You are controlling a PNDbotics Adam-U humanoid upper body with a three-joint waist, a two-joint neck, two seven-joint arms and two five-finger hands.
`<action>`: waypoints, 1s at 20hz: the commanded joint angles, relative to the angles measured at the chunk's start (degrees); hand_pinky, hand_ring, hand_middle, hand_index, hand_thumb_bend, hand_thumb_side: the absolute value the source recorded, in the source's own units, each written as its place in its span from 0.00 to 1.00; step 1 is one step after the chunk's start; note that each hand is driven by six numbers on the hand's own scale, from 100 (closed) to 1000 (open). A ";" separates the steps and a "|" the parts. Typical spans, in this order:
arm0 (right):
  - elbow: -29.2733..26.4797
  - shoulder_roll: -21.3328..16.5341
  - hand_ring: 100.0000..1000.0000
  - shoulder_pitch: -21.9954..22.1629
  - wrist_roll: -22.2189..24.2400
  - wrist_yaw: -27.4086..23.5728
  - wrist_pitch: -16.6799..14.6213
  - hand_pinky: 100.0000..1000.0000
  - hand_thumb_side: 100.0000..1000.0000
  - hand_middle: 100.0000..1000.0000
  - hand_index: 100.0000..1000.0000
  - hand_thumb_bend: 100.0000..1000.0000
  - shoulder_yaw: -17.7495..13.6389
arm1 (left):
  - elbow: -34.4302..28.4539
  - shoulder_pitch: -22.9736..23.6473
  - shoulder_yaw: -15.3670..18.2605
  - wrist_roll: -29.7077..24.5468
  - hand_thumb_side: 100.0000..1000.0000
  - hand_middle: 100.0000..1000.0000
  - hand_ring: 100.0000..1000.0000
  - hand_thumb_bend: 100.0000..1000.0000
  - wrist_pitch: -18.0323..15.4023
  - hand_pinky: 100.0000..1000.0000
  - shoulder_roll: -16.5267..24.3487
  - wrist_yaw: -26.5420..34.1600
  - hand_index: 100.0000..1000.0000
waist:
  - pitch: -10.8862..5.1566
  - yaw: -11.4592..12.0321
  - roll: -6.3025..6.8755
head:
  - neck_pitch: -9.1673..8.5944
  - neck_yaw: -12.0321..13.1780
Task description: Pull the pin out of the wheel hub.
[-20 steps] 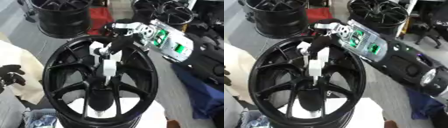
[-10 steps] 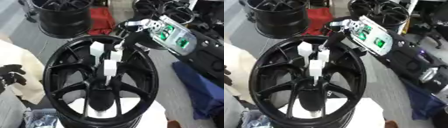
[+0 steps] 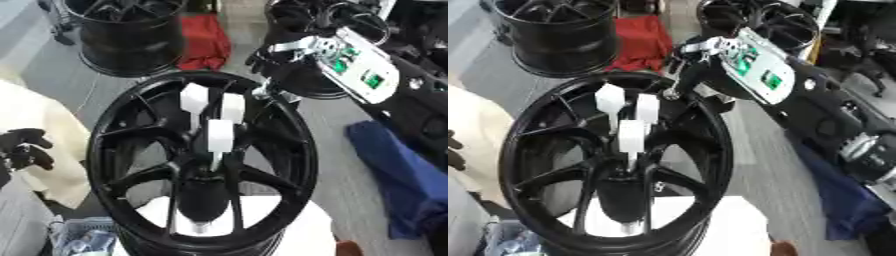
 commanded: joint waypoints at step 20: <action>5.26 7.40 0.86 -1.50 13.70 19.13 -11.61 0.86 0.19 0.76 0.88 0.29 -8.88 | -0.81 -0.39 -0.01 -0.01 0.77 0.59 0.54 0.00 -0.44 0.54 0.40 -0.26 0.78 | -0.51 0.06 0.79 | -0.61 0.00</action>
